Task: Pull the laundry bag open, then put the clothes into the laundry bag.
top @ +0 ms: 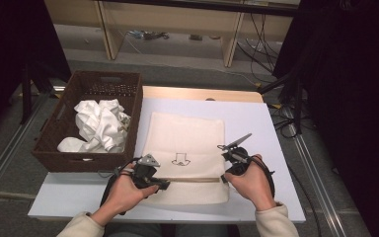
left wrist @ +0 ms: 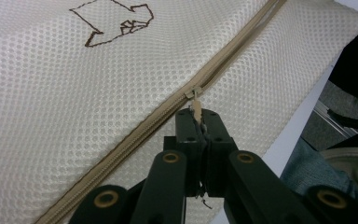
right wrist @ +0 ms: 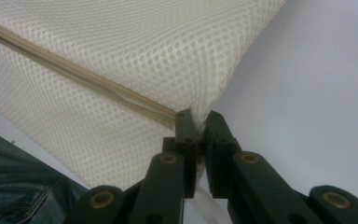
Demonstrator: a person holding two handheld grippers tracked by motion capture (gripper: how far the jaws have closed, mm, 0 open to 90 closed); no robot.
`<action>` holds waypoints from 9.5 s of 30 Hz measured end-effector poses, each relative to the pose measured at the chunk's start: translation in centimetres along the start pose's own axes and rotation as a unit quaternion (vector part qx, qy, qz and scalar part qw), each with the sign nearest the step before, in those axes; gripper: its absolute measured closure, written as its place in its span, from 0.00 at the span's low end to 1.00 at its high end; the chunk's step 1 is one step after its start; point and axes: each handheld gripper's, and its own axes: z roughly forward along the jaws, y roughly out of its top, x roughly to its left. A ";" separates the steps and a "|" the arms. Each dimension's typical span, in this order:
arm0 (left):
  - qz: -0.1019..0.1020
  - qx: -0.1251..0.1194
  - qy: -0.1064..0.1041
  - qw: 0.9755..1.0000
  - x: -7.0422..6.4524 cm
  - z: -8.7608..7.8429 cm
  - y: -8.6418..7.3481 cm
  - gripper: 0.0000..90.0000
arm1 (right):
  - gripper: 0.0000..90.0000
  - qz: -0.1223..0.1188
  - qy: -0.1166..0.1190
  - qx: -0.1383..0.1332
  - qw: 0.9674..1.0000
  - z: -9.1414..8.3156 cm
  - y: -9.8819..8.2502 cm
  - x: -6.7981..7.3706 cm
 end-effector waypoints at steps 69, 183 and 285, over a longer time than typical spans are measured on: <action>-0.039 0.016 0.050 0.998 3.1 -3.8 -3.8 0.97 | 0.96 0.042 -0.003 0.017 0.999 1.0 -1.1 -1.5; 0.071 -0.135 0.070 0.986 0.9 -4.4 -6.3 0.34 | 1.00 -0.173 0.080 -0.051 0.980 7.2 2.5 6.8; 0.049 -0.205 0.271 0.939 7.0 -12.6 0.6 0.03 | 0.99 -0.184 -0.003 -0.268 0.946 -0.3 3.2 6.5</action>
